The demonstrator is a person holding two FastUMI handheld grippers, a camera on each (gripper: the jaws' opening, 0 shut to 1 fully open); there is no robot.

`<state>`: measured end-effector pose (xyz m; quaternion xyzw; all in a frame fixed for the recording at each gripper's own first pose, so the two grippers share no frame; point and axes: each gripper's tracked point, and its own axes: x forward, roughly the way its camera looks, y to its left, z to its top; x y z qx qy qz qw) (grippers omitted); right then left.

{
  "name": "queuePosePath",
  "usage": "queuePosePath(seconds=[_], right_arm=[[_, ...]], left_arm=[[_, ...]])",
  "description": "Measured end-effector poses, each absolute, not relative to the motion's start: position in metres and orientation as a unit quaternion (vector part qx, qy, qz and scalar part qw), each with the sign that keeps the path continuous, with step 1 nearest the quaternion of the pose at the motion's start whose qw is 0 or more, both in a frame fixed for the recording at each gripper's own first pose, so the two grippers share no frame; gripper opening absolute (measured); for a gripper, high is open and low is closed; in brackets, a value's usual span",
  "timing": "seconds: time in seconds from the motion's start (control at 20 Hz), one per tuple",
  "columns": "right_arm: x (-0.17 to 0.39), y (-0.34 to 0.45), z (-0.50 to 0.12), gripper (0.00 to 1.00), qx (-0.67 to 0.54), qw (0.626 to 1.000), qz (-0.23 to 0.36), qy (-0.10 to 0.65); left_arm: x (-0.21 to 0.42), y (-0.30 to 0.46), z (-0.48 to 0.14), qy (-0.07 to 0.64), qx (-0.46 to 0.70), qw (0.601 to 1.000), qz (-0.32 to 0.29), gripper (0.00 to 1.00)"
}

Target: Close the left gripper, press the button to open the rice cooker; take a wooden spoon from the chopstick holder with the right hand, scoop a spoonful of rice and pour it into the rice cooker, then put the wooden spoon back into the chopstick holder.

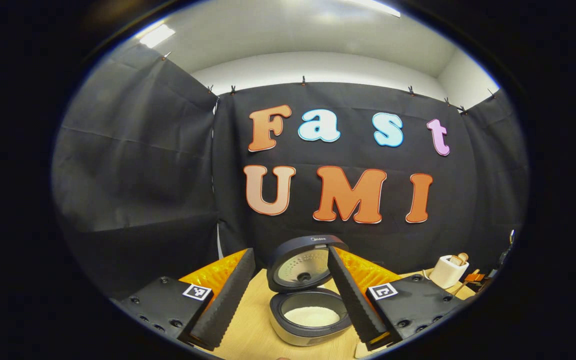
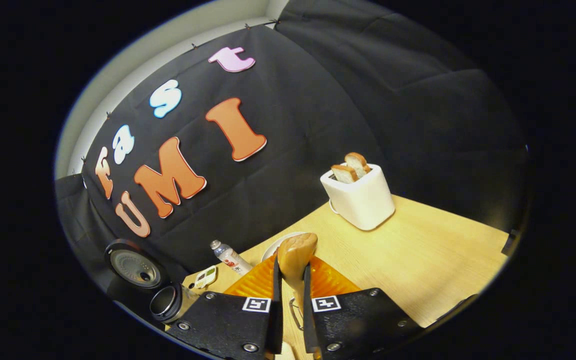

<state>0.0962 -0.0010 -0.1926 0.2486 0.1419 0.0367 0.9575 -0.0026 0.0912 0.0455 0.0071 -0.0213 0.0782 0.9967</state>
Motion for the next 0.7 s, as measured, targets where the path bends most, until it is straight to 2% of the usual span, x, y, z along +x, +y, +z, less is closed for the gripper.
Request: queuePosePath(seconds=[0.4, 0.55, 0.7], right_arm=[[0.043, 0.063, -0.124, 0.16, 0.227, 0.962, 0.104, 0.106], [0.023, 0.096, -0.123, 0.16, 0.226, 0.959, 0.133, 0.106], [0.011, 0.124, -0.148, 0.16, 0.202, 0.959, 0.152, 0.129]], left_arm=[[-0.015, 0.094, 0.047, -0.021, 0.011, 0.997, 0.073, 0.96], [-0.017, 0.098, 0.043, -0.017, 0.008, 0.997, 0.071, 0.96], [-0.02, 0.105, 0.039, -0.012, 0.006, 0.997, 0.075, 0.96]])
